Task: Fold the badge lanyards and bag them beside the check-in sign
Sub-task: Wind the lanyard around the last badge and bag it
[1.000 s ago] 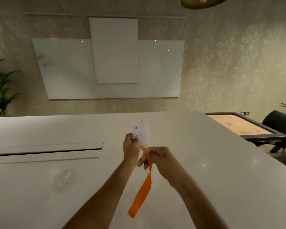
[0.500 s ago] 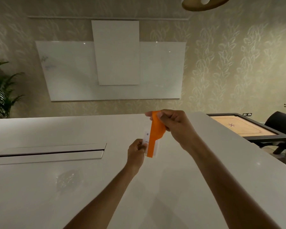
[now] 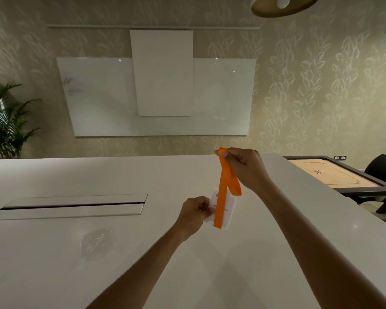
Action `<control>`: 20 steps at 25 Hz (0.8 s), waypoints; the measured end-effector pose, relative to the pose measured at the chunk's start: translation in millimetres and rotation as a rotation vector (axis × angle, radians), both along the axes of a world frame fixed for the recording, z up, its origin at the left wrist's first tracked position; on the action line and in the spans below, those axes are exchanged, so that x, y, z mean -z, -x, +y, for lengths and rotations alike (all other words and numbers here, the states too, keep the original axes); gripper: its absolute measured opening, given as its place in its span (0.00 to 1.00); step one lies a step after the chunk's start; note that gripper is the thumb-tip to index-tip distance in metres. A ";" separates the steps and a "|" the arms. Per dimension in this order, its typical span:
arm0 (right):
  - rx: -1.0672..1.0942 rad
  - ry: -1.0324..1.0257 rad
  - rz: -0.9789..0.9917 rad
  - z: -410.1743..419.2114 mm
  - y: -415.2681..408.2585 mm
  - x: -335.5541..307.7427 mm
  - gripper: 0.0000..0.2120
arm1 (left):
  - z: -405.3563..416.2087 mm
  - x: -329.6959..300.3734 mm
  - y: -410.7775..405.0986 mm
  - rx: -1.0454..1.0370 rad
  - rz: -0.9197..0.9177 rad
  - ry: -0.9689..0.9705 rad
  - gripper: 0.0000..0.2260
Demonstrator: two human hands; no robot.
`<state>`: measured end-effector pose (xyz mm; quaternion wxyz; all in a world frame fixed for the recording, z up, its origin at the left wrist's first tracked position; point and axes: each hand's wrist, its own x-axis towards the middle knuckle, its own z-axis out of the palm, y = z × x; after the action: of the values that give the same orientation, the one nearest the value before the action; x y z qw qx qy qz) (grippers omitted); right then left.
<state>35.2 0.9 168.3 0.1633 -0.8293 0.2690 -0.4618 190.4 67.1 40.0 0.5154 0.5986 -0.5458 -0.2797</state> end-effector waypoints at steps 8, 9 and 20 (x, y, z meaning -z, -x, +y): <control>0.129 -0.044 -0.062 -33.7 11.8 29.7 0.12 | 8.9 -5.0 5.8 0.061 0.076 0.004 0.02; 0.125 -0.069 -0.091 -36.0 12.8 32.7 0.12 | 9.8 -4.5 6.7 0.062 0.104 0.009 0.03; 0.022 -0.490 -0.429 -47.6 11.6 93.3 0.15 | 21.7 -20.9 24.5 0.182 0.375 0.148 0.05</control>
<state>23.6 -46.7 75.0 0.4060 -0.6461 0.3406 -0.5493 165.9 88.9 60.9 0.6230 0.4449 -0.5112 -0.3906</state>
